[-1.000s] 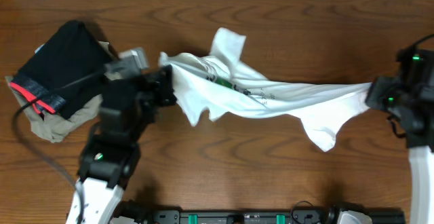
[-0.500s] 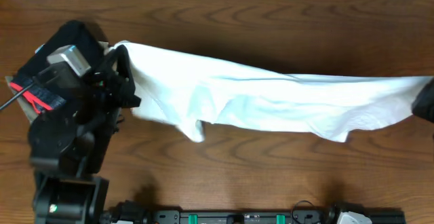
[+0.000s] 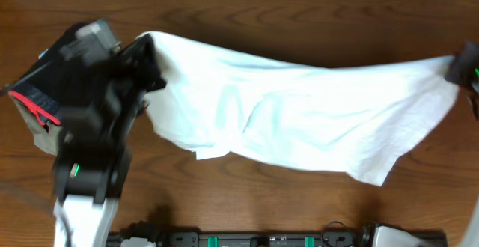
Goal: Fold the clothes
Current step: 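Lift the shirt with both grippers and stretch it between them, then lower the stretched shirt onto the table with both grippers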
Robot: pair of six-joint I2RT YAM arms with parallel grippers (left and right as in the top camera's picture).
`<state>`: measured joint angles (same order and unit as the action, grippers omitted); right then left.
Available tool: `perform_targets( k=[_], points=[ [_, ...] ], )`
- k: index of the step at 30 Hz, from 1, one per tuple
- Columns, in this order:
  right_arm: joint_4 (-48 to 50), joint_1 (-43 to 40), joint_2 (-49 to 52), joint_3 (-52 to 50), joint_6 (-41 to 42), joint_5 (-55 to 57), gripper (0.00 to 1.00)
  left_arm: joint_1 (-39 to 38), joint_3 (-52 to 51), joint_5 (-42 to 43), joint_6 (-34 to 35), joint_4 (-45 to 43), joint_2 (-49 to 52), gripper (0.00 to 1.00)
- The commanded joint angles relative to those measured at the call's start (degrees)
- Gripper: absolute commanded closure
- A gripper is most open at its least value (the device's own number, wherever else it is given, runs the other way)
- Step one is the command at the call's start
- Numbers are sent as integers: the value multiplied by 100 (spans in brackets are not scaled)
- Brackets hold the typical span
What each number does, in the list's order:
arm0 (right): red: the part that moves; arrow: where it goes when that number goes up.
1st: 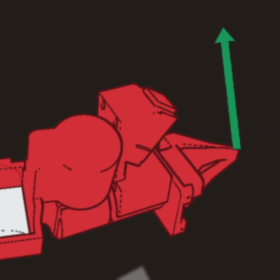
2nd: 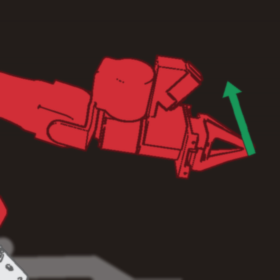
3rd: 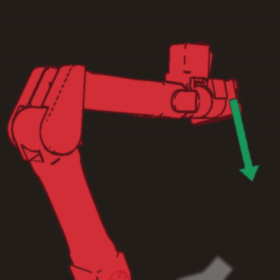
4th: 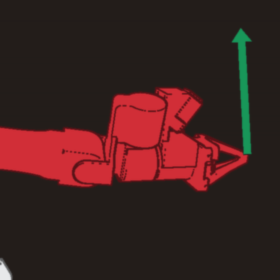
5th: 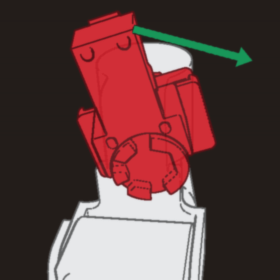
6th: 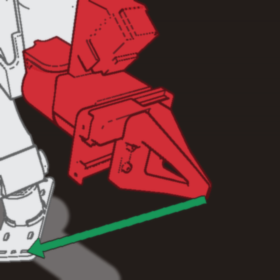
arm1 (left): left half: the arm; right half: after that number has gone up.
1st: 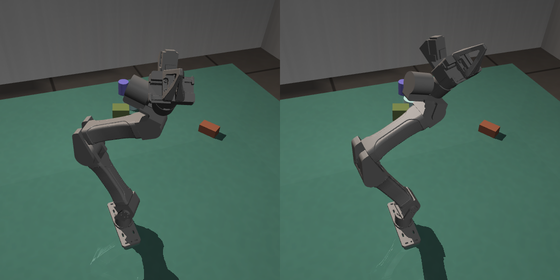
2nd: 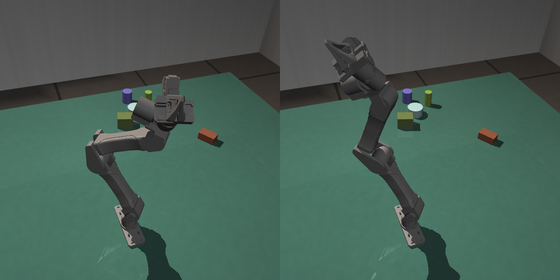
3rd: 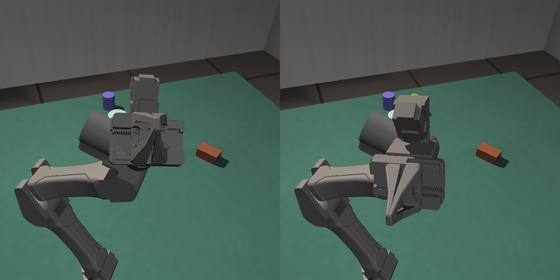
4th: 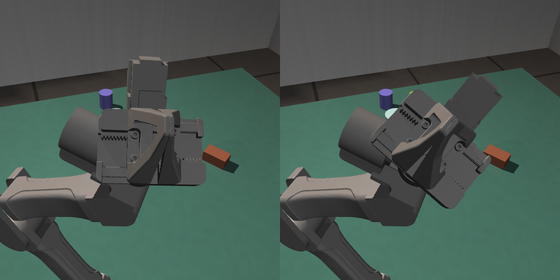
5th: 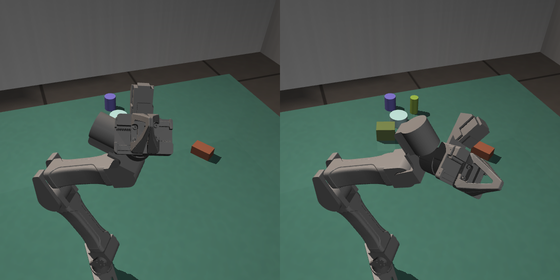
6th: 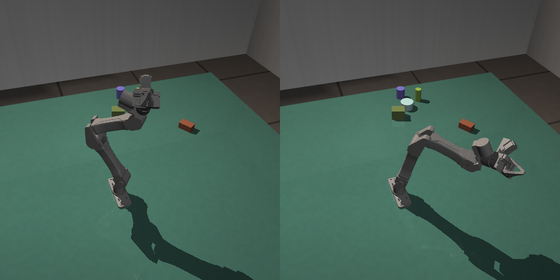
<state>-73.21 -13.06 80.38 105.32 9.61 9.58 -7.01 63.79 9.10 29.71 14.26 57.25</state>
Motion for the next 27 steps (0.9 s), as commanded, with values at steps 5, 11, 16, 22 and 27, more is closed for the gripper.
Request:
perform_targets(
  k=[5, 11, 16, 22, 27],
  points=[
    [192, -111, 970, -7, -4, -92, 99, 33, 85, 573, -98, -855, 1110, 94],
    [754, -111, 691, 94, -2, -101, 99, 33, 94, 850, -96, -2599, 1202, 94],
    [1049, -114, 48, 205, 22, 0, 99, 31, 223, 848, -101, -3073, 1016, 94],
    [341, -111, -352, 201, 66, 48, 99, 31, 234, 1349, -101, -1412, 654, 94],
    [-758, -111, -260, -142, 111, 46, 99, 31, 190, 1331, -343, 1154, 686, 94]
  ],
)
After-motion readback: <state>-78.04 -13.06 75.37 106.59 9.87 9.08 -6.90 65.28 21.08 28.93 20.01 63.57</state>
